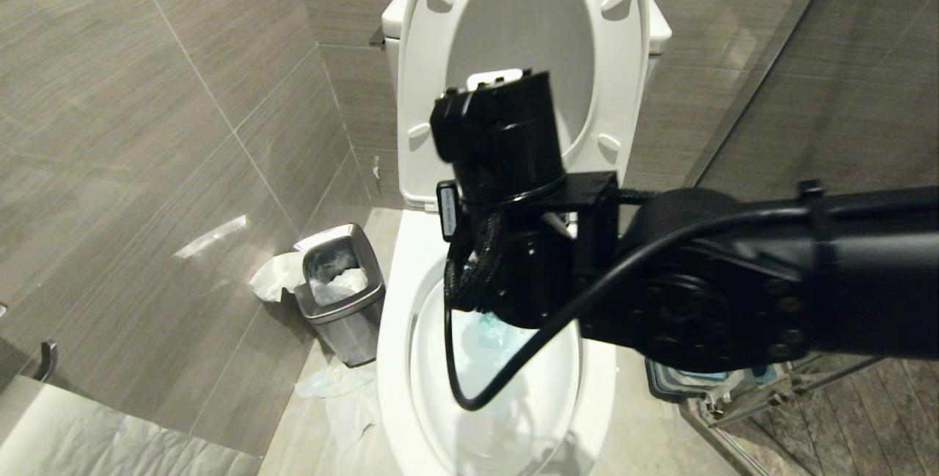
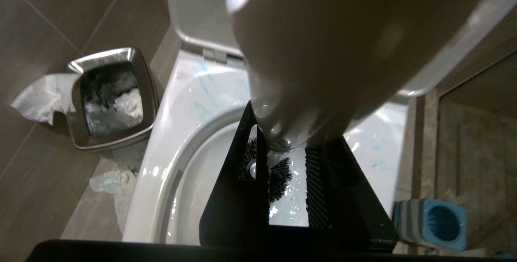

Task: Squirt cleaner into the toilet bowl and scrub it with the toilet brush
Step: Scrub the toilet bowl, then put the toilet brush back

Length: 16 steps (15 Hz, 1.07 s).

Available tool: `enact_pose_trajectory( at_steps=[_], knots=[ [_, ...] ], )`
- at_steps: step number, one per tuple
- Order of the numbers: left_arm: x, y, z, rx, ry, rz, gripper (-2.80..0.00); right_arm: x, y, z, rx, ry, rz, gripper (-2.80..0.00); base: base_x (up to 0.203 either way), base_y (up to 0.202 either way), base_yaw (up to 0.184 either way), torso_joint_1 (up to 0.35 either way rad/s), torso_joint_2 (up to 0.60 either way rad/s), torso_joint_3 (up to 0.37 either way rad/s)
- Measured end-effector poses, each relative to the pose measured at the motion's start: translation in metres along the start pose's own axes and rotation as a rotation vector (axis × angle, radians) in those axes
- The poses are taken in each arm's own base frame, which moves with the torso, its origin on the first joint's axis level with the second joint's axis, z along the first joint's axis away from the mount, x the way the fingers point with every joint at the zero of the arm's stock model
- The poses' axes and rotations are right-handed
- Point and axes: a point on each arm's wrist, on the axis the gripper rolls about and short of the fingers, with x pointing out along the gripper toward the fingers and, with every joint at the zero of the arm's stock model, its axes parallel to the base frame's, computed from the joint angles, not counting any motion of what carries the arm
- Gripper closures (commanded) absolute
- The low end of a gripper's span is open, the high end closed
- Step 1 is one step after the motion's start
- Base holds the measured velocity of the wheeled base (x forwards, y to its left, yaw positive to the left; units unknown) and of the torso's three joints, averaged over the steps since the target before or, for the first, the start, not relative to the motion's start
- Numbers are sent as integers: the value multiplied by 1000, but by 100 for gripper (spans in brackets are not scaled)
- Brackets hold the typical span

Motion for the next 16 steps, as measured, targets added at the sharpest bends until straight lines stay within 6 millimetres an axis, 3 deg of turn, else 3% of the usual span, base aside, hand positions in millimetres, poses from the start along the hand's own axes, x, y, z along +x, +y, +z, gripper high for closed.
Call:
enact_pose_trajectory(
  at_steps=[3, 6, 9, 13, 16],
  knots=[
    [0, 0, 0, 0, 0, 0, 0, -42, -33, 44, -39, -74, 32, 0, 0, 0, 0, 0, 0, 0],
    [0, 0, 0, 0, 0, 0, 0, -60, -52, 65, -48, -119, 49, 0, 0, 0, 0, 0, 0, 0],
    [0, 0, 0, 0, 0, 0, 0, -61, -52, 64, -19, -117, 75, 0, 0, 0, 0, 0, 0, 0],
    [0, 0, 0, 0, 0, -1, 0, -49, -39, 34, -28, -47, 82, 0, 0, 0, 0, 0, 0, 0],
    [0, 0, 0, 0, 0, -1, 0, -53, -41, 57, 15, -89, 88, 0, 0, 0, 0, 0, 0, 0]
  ],
)
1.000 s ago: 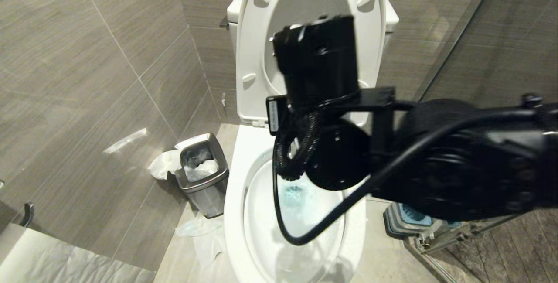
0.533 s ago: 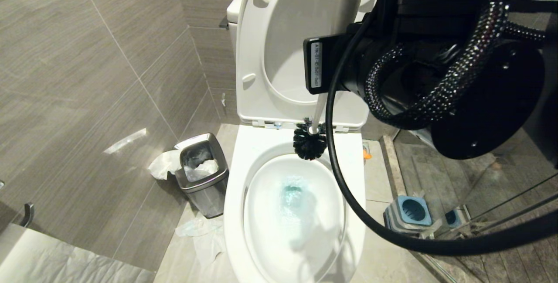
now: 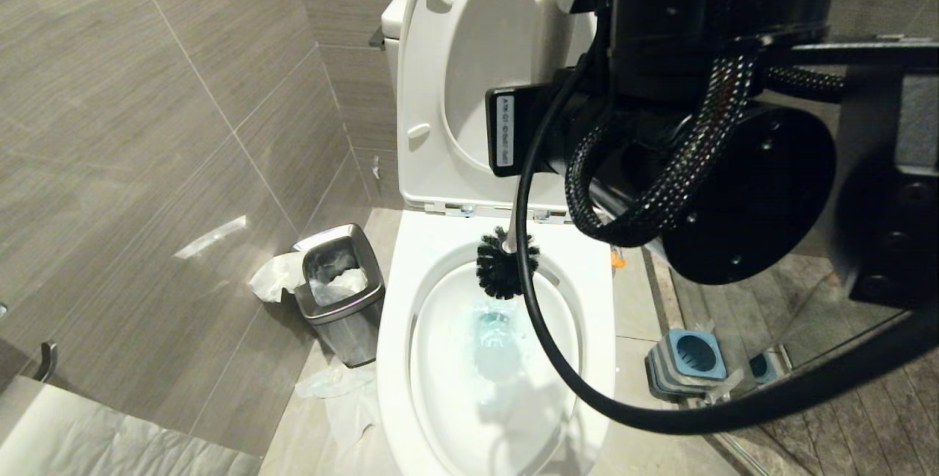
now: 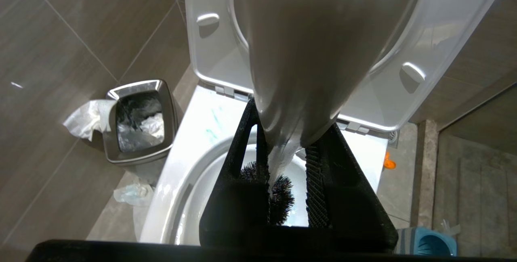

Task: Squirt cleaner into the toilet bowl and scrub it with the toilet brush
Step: Put the toilet brush back

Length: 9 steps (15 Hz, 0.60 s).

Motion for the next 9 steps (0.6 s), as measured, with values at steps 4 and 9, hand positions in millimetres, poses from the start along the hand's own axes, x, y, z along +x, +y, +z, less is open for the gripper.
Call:
enact_pose_trajectory(
  at_steps=[4, 9],
  knots=[
    [0, 0, 0, 0, 0, 0, 0, 2, 0, -22, -48, 62, -2, 0, 0, 0, 0, 0, 0, 0],
    [0, 0, 0, 0, 0, 1, 0, -1, -3, -14, -25, 62, 2, 0, 0, 0, 0, 0, 0, 0]
  ],
)
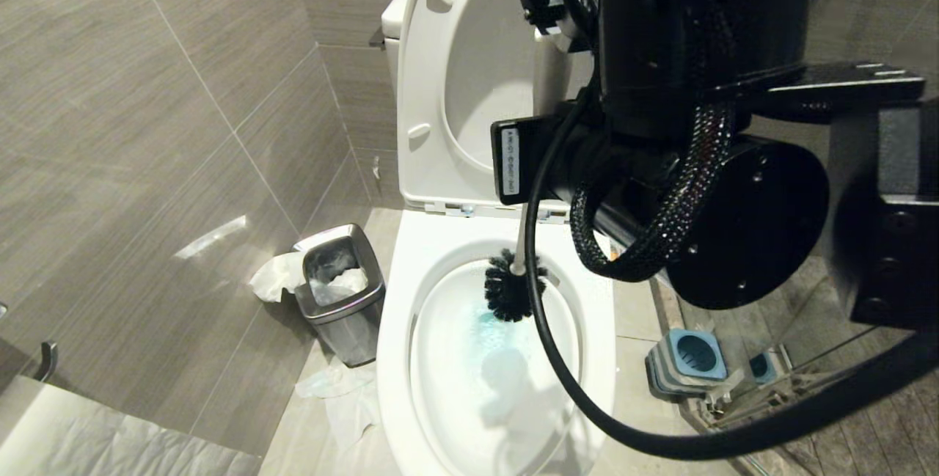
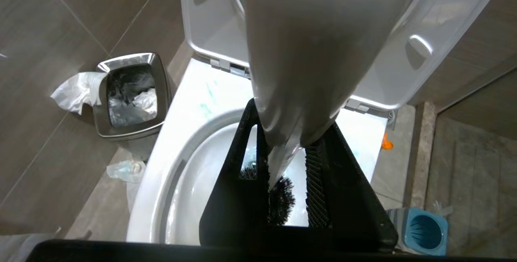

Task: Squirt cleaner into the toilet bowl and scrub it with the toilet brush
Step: Put the toilet brush back

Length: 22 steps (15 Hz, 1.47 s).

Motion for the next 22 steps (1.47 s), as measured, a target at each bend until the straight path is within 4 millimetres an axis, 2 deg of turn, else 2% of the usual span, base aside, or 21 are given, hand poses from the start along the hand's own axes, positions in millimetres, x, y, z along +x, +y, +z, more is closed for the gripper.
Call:
enact_pose_trajectory(
  at_steps=[3, 5, 11, 13, 22],
  knots=[
    [0, 0, 0, 1, 0, -1, 0, -3, -2, 10, 38, -21, 4, 0, 0, 0, 0, 0, 0, 0],
    [0, 0, 0, 0, 0, -1, 0, -1, -1, 2, 16, 7, 4, 0, 0, 0, 0, 0, 0, 0],
    [0, 0, 0, 0, 0, -1, 0, -1, 0, -1, 34, 25, 5, 0, 0, 0, 0, 0, 0, 0],
    [0, 0, 0, 0, 0, -1, 0, 0, 0, -11, 8, 50, 5, 0, 0, 0, 0, 0, 0, 0],
    [0, 0, 0, 0, 0, 0, 0, -16, -15, 7, 9, 41, 15, 0, 0, 0, 0, 0, 0, 0]
  ],
)
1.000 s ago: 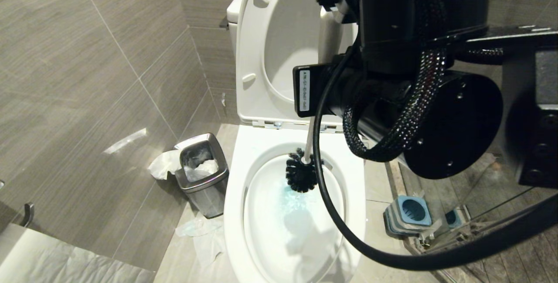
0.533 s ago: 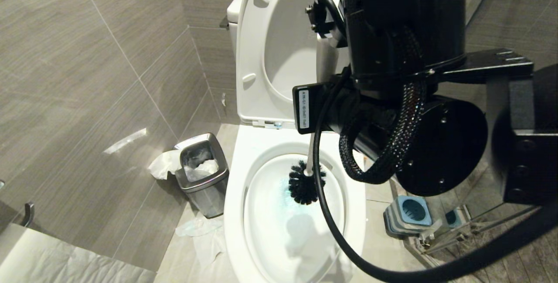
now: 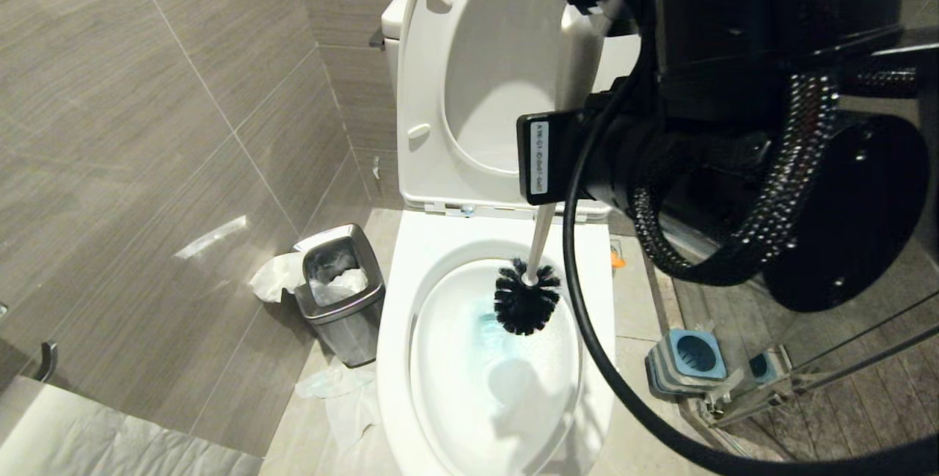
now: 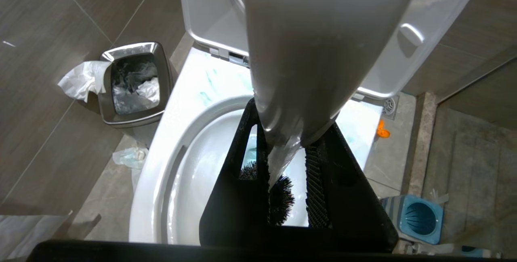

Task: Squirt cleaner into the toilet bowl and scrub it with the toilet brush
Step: Put the toilet brush back

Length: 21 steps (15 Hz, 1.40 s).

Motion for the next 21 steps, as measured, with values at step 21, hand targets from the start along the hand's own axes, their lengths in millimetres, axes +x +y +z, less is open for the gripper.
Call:
enact_pose_trajectory(
  at_steps=[21],
  knots=[
    [0, 0, 0, 0, 0, 0, 0, 20, -175, -20, 54, 62, -357, 0, 0, 0, 0, 0, 0, 0]
  ],
)
